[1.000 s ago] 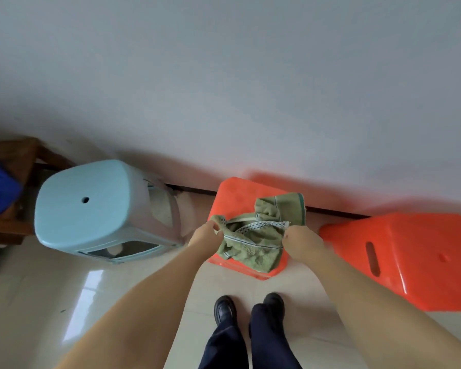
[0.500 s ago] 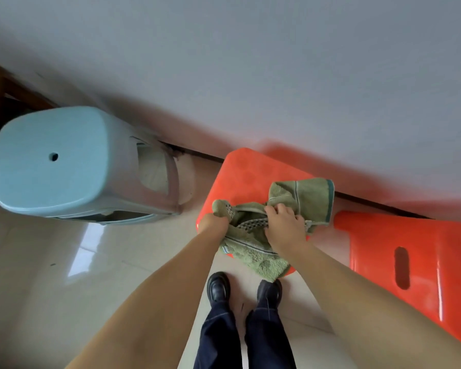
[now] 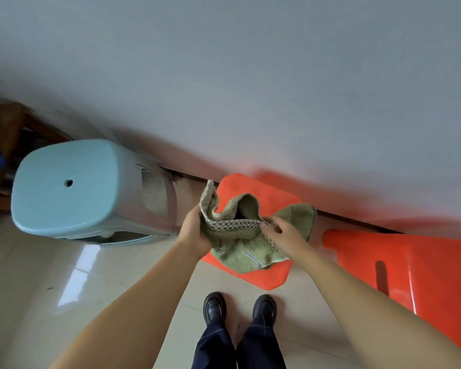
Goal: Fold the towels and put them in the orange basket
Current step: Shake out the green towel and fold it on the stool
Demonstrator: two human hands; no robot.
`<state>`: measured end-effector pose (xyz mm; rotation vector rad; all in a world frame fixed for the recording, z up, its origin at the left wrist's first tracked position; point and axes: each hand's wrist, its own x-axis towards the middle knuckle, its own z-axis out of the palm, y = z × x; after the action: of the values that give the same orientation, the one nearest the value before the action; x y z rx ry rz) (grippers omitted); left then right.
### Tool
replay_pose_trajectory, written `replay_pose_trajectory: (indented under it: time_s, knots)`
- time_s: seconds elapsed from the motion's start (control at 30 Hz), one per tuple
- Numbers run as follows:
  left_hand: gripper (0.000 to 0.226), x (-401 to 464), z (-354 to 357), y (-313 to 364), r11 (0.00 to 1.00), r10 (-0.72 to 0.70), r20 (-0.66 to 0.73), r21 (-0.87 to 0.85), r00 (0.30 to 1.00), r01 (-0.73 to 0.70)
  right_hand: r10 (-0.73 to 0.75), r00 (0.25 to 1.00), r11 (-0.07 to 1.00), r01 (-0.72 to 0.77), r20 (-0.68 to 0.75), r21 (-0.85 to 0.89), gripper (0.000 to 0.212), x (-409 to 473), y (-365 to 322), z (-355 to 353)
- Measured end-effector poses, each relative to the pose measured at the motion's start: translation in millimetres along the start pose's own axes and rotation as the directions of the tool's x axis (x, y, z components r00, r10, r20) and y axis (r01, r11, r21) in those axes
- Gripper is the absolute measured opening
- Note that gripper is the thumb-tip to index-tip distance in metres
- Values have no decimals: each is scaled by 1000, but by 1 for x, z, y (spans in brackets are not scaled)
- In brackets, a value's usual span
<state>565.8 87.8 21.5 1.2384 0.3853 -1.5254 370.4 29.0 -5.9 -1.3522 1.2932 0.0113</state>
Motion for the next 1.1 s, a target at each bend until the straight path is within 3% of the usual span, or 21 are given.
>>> replay_pose_trajectory:
  time_s: [0.1, 0.13, 0.2, 0.3, 0.4, 0.47, 0.53, 0.6, 0.67, 0.73, 0.8, 0.9, 0.97, 1.03, 1.1]
  knots:
    - [44, -21, 10, 9, 1000, 0, 87, 22, 996, -2, 150, 988, 977, -152, 25, 152, 38, -8, -6, -5]
    - [46, -25, 9, 11, 999, -15, 96, 33, 995, 12, 180, 982, 972, -186, 55, 144, 31, -12, -6, -7]
    - [54, -33, 6, 13, 995, -49, 132, 92, 990, 37, 193, 978, 981, -190, 75, -39, 8, -15, -5, -9]
    - [52, -56, 3, 10, 961, -149, 242, 264, 959, 83, 136, 977, 951, -176, -165, -255, 15, -19, -7, -14]
    - [25, -76, -5, -6, 795, -311, 350, 606, 883, 40, 107, 883, 957, -216, -457, -193, 18, -21, -17, -25]
    - [16, -84, -14, -25, 675, -409, 303, 735, 861, 62, 205, 835, 961, -270, -510, -57, 23, -29, -31, -28]
    - [18, -87, -17, -43, 615, -425, 221, 782, 878, 101, 220, 899, 973, -230, -379, 21, 26, -38, -50, -26]
    - [15, -91, -18, -55, 615, -354, 170, 783, 920, 92, 255, 951, 928, -189, -177, 322, 18, -50, -72, -20]
    - [17, -100, -15, -59, 591, -285, 159, 806, 945, 42, 265, 964, 741, -217, 20, 636, 27, -65, -91, -22]
    - [37, -106, -15, -60, 552, -243, 185, 833, 952, -21, 165, 981, 597, -182, 102, 781, 35, -76, -101, -29]
    - [35, -111, -10, -55, 617, -224, 245, 785, 943, -57, 24, 990, 537, -128, 136, 834, 36, -89, -108, -38]
    - [26, -116, -5, -33, 769, -307, 322, 639, 896, 33, -173, 969, 456, -79, 175, 887, 51, -108, -121, -49]
    - [23, -113, -9, -16, 748, -291, 283, 663, 914, 33, -229, 953, 462, -71, 196, 884, 51, -119, -127, -54]
    - [22, -103, -19, -3, 683, -124, 151, 730, 981, -26, -257, 938, 513, -70, 231, 855, 46, -129, -131, -58]
    - [22, -92, -26, 5, 696, 149, 9, 709, 989, -111, -295, 914, 526, -87, 278, 846, 43, -141, -134, -60]
